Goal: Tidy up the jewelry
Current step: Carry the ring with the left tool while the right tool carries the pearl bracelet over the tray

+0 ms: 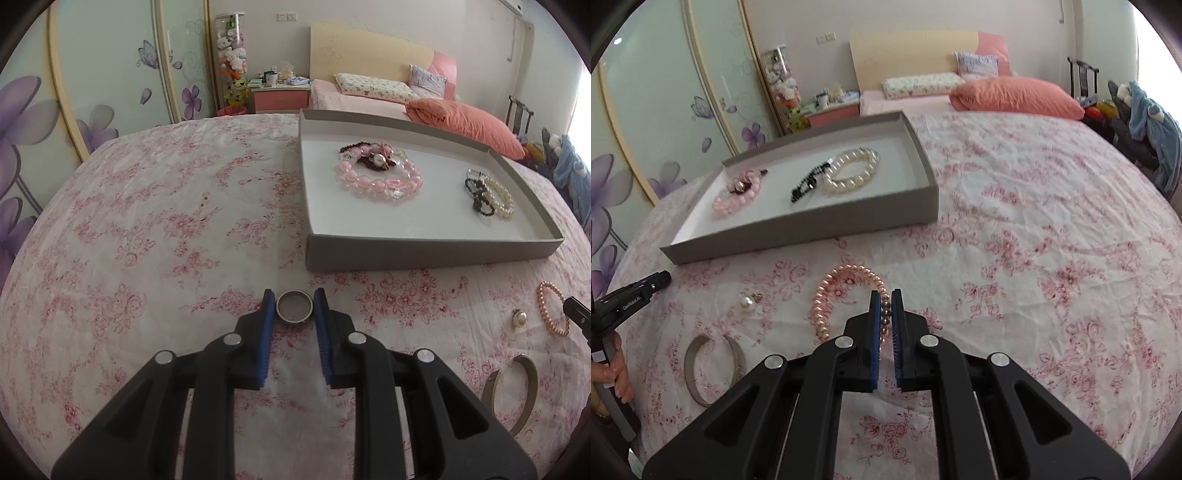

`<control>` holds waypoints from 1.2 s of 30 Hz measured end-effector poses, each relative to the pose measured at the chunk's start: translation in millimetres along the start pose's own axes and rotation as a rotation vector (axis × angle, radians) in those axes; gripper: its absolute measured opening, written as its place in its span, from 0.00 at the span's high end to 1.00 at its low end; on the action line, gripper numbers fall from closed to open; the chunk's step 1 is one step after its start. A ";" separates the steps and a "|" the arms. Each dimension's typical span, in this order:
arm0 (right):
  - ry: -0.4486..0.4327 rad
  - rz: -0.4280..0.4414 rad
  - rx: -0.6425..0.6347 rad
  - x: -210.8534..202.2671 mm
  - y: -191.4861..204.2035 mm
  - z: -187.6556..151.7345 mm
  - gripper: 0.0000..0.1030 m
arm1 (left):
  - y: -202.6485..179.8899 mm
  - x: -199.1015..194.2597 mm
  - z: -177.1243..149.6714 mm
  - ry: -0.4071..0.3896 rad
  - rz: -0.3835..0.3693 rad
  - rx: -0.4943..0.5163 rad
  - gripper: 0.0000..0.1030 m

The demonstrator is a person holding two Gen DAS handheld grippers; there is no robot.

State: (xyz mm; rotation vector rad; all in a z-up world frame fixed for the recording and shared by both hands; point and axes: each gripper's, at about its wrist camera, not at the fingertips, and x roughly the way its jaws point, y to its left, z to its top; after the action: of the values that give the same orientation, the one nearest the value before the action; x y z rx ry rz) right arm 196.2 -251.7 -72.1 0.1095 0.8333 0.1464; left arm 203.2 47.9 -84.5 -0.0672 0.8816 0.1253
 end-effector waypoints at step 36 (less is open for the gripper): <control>-0.392 0.120 -0.056 -91.1 34.3 57.8 0.94 | -46.2 -117.1 22.1 -0.396 -0.048 0.091 0.79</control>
State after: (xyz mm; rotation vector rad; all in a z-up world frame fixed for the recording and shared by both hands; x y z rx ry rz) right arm 175.8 -235.9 38.1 0.1303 0.4317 0.2518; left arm 152.7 -5.0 20.4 0.0219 0.4887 0.0499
